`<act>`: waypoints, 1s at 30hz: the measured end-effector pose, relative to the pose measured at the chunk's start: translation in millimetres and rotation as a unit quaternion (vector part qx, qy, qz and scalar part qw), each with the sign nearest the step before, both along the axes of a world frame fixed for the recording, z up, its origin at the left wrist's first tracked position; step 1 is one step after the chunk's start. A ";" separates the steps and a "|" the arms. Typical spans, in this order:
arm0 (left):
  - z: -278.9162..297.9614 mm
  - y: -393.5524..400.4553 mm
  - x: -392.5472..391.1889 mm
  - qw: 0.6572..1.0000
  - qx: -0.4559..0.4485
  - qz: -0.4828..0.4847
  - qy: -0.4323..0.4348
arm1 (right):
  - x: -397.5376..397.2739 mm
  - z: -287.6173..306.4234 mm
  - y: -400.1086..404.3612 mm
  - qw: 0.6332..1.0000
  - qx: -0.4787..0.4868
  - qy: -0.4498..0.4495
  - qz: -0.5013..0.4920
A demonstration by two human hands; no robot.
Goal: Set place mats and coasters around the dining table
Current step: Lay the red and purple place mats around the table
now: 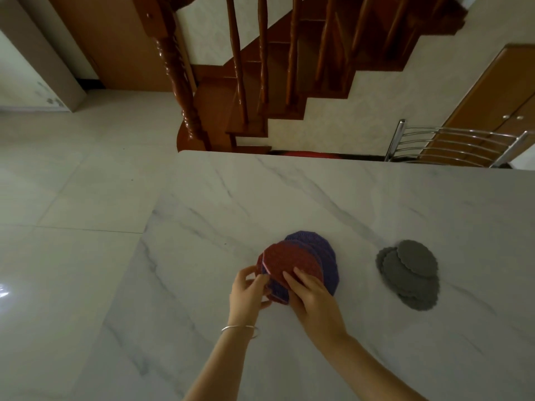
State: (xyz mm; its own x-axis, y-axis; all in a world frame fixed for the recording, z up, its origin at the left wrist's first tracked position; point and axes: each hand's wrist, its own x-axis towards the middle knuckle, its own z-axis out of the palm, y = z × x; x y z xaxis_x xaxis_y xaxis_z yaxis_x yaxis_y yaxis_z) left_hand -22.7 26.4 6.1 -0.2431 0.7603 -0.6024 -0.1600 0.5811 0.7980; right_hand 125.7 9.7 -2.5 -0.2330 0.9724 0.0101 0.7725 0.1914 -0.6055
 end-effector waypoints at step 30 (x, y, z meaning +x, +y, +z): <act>2.9 -57.3 -85.4 0.971 0.042 0.209 -0.106 | -23.0 6.0 15.7 0.997 0.061 -0.042 -0.027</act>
